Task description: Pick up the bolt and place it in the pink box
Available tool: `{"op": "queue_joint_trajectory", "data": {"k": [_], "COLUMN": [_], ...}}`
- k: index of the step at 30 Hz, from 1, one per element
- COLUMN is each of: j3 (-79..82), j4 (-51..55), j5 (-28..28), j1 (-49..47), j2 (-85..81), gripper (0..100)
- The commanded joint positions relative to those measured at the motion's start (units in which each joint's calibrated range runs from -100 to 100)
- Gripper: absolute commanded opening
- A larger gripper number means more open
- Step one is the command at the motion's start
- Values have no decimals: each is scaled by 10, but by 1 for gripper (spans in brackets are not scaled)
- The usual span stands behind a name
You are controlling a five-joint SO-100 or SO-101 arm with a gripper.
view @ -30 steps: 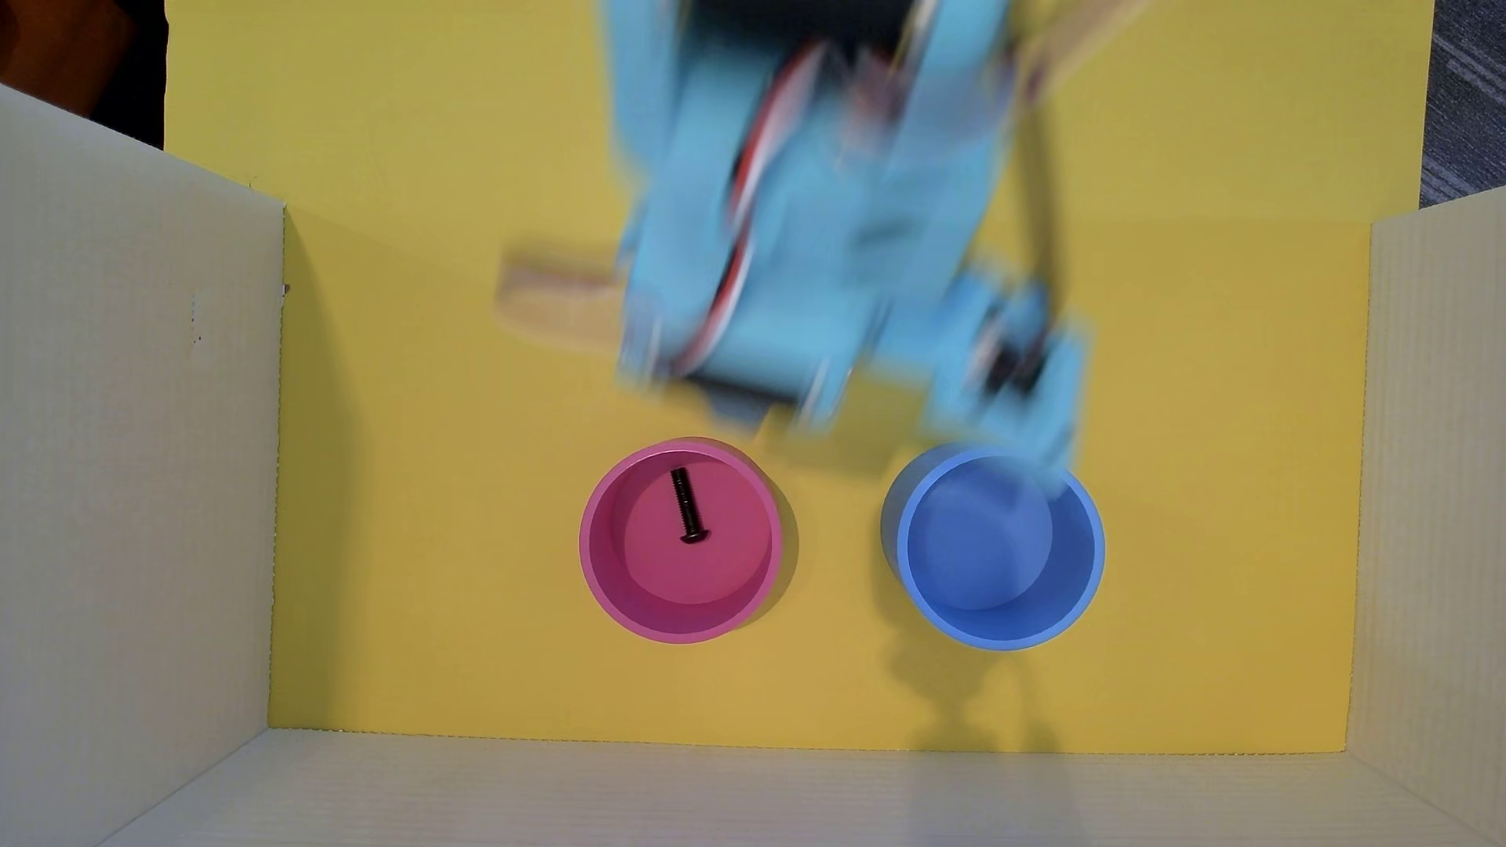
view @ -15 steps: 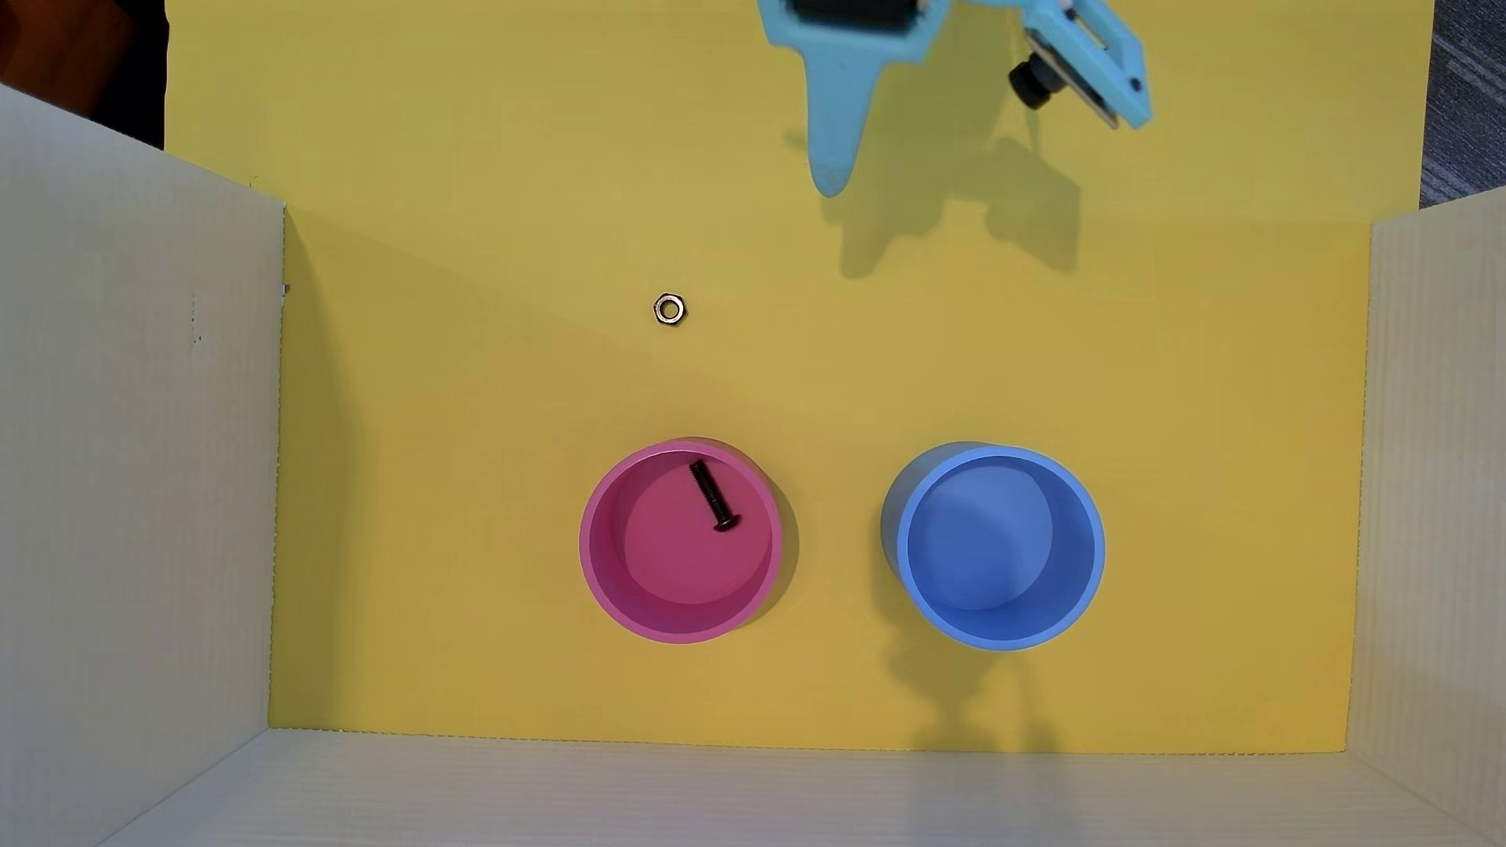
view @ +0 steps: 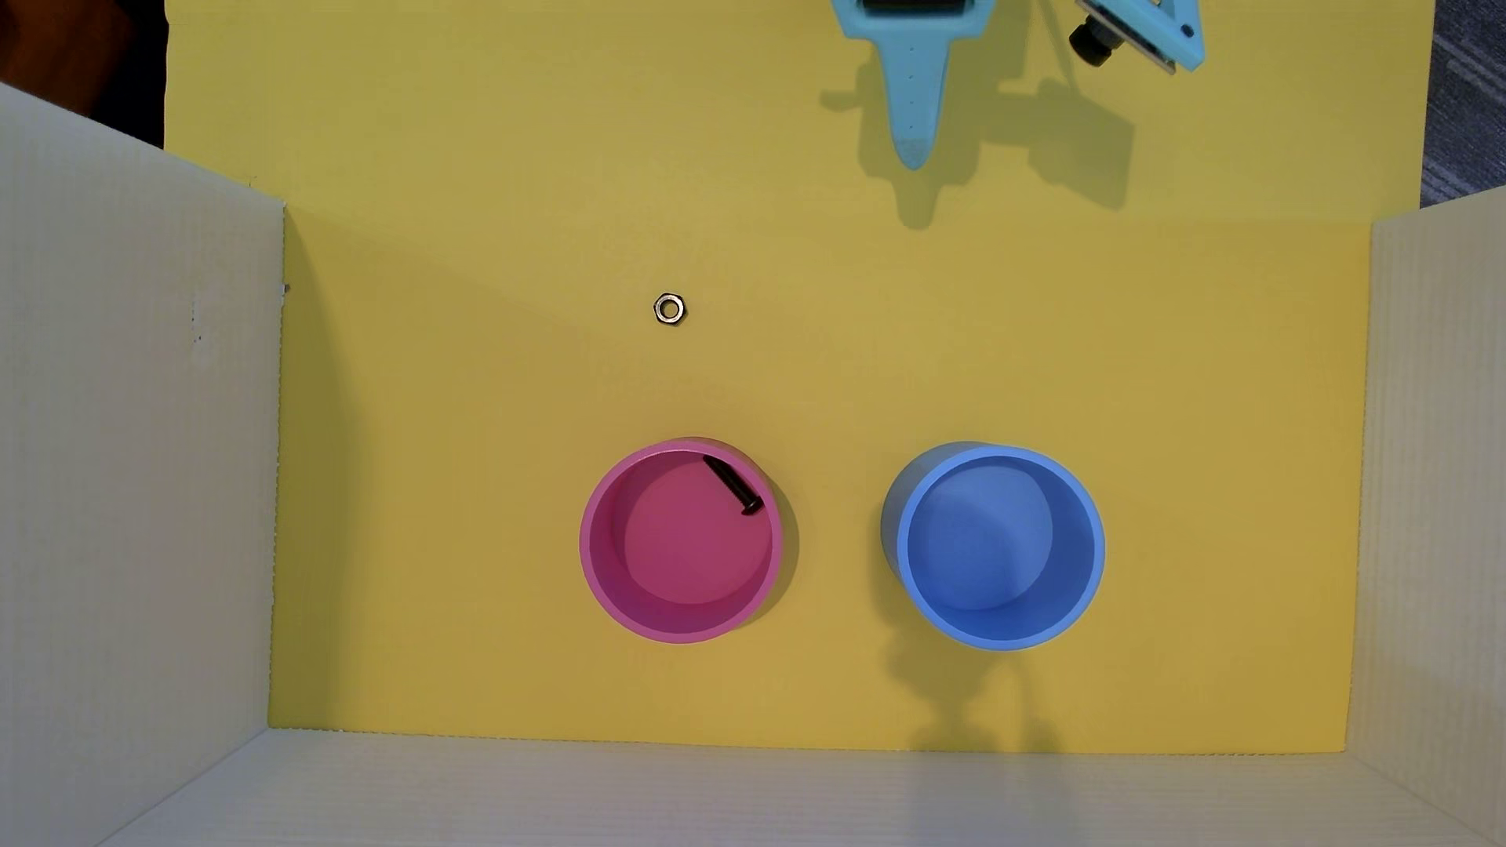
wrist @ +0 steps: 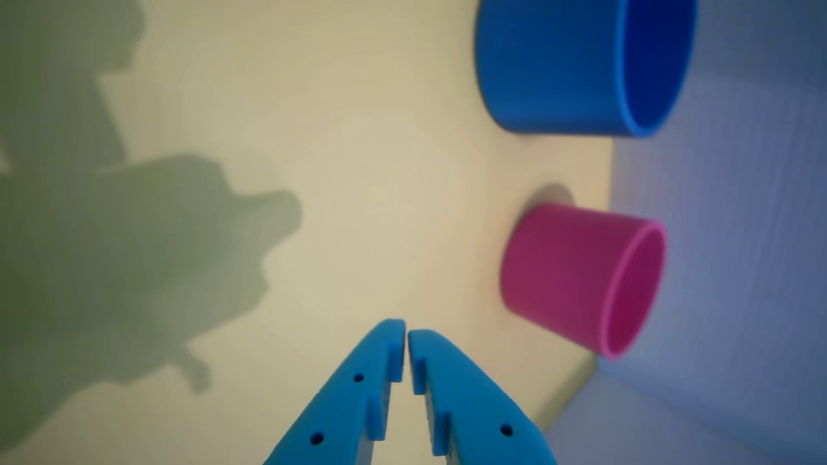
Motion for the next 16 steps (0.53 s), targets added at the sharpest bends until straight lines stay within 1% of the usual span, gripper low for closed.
{"op": "queue_joint_trajectory", "data": {"k": [1, 6, 16], "j3": [25, 112, 106], "j4": [3, 0, 5], "j5": [-2, 0, 3], "j1": [-5, 0, 2], "j2": [3, 2, -16], "gripper": [2, 1, 1]}}
